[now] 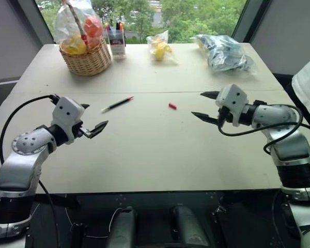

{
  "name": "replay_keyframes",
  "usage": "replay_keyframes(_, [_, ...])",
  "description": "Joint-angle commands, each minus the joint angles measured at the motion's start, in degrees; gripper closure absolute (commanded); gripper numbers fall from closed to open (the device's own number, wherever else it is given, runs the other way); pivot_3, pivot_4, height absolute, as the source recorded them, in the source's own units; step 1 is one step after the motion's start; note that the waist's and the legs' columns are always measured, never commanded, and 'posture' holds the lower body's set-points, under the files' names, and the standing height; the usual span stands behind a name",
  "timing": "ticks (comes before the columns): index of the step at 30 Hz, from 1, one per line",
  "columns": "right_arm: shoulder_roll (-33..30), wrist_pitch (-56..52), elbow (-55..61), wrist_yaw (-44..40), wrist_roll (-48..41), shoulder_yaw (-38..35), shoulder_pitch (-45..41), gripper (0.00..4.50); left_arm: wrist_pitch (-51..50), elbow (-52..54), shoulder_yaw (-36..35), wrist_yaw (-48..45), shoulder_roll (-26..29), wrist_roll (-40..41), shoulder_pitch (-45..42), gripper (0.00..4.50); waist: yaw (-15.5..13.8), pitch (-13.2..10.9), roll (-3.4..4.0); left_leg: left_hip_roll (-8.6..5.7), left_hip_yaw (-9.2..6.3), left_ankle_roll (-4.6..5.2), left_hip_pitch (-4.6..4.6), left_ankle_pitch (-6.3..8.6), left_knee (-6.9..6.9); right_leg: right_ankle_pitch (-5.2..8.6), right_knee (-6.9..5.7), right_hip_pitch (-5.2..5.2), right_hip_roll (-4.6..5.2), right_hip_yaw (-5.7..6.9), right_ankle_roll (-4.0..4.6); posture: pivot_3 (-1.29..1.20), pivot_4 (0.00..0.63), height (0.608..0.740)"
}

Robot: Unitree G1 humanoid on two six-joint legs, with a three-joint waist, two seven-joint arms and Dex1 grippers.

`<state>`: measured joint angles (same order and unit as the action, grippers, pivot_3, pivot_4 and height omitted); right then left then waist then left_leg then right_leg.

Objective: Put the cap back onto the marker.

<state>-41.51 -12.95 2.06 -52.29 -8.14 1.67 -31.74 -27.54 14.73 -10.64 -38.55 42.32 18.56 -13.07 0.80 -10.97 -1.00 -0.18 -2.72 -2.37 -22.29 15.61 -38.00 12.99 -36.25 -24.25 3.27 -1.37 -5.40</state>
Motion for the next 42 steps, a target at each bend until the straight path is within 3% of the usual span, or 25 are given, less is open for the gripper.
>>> replay_keyframes(1, [0.36, 0.32, 1.75, 0.01, -0.59, -0.24, -1.23, 1.16, 0.18, 1.54, -2.02, -0.17, 0.66, 0.86, -0.58, 0.05, 0.02, 0.0, 0.0, 0.0, 0.0, 0.0, 0.0, 0.0, 0.0, 0.0, 0.0, 0.0, 0.0, 0.0, 0.0, 0.0, 0.15, 0.74])
replay_keyframes(20, [1.24, 0.77, 1.38, 0.41, -0.49, -0.34, -1.45, 1.16, -1.09, 1.29, -2.67, 0.45, 0.24, 2.2, -1.95, 0.05, 0.05, 0.0, 0.0, 0.0, 0.0, 0.0, -0.01, 0.0, 0.0, 0.0, 0.0, -0.03, 0.0, 0.0, 0.0, 0.0, 0.15, 0.74])
replay_keyframes(29, [2.48, 0.8, 2.44, 1.87, -0.19, -0.23, -0.73, 1.16, 2.86, -5.68, -1.34, -0.75, -0.63, 0.83, -5.0, 0.05, 0.04, 0.0, 0.0, 0.0, 0.02, 0.0, -0.02, 0.0, 0.0, -0.01, 0.0, -0.03, 0.0, 0.0, -0.01, 0.0, 0.15, 0.74])
replay_keyframes(42, [8.49, -4.59, 10.82, 8.02, -2.7, -0.58, 5.09, 1.16, 31.48, -51.05, 6.48, -13.73, -5.21, -7.83, -24.88, 0.05, -0.03, 0.0, 0.0, -0.02, -0.01, 0.0, -0.09, 0.0, 0.0, -0.02, 0.0, -0.1, -0.02, 0.05, -0.01, 0.0, 0.15, 0.74])
